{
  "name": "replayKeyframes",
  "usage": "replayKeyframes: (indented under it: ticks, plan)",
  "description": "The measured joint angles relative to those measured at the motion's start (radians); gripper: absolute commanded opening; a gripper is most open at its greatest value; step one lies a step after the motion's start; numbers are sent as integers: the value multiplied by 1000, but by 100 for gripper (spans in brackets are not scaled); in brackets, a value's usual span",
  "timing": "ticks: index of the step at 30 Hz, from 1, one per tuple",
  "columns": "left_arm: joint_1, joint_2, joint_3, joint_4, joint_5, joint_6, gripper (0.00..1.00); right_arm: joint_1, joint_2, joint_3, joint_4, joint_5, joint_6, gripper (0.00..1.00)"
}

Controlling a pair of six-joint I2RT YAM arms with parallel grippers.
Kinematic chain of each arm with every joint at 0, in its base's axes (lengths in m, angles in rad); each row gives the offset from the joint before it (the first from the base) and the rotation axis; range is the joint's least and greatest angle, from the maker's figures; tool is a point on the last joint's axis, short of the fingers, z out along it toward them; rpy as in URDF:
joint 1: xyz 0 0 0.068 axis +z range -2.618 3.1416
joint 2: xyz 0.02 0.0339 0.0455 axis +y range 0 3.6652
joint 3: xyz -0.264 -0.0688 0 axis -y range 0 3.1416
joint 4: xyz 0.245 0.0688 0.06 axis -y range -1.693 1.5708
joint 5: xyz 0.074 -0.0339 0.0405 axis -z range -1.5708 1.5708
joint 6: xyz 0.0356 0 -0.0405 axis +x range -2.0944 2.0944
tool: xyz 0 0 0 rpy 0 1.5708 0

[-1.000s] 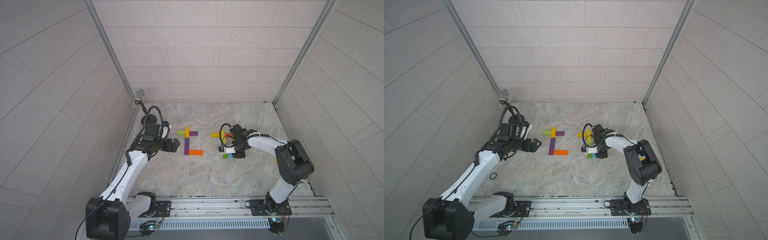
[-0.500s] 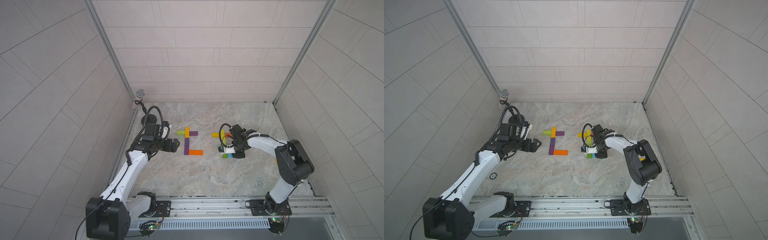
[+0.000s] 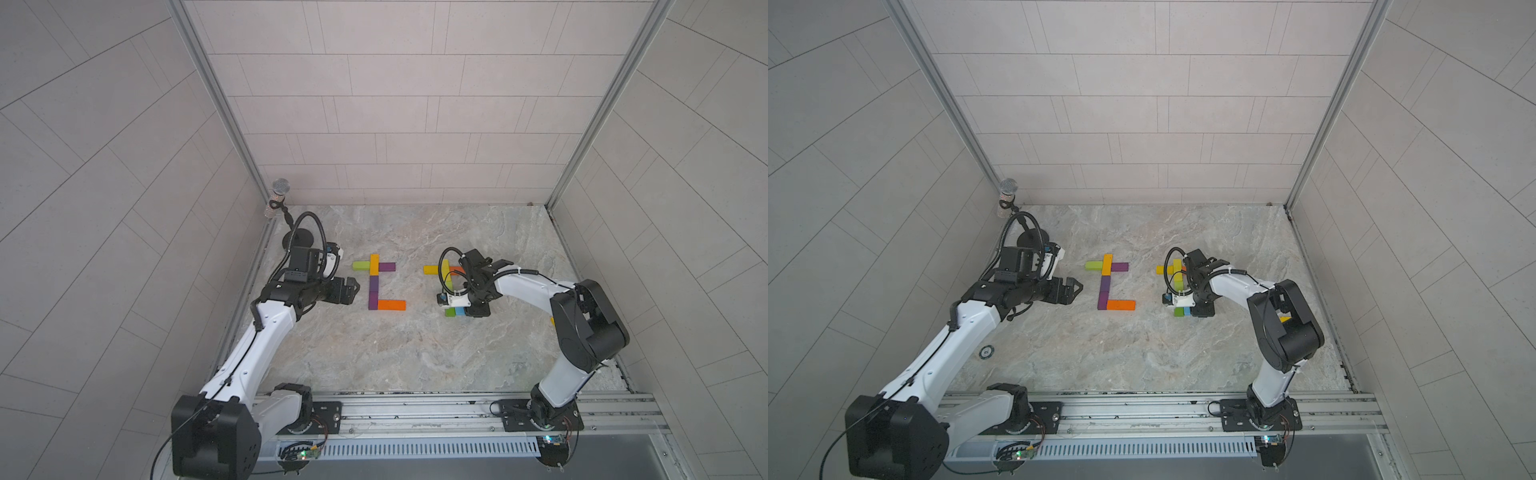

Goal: Assemble the letter t with building blocks
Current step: Assemble the building block at the center of the board.

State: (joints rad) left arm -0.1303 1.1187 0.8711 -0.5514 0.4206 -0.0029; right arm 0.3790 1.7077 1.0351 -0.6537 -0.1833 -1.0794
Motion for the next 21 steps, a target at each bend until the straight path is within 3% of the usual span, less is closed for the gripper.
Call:
replayKeyframes:
  ticks: [11,21]
  plan:
    - [0,2,0,0,-2,0,95,6,0,-2,6,3,6,30]
    - [0,2,0,0,-2,2,95,7,-3,-9,16,5,7,33]
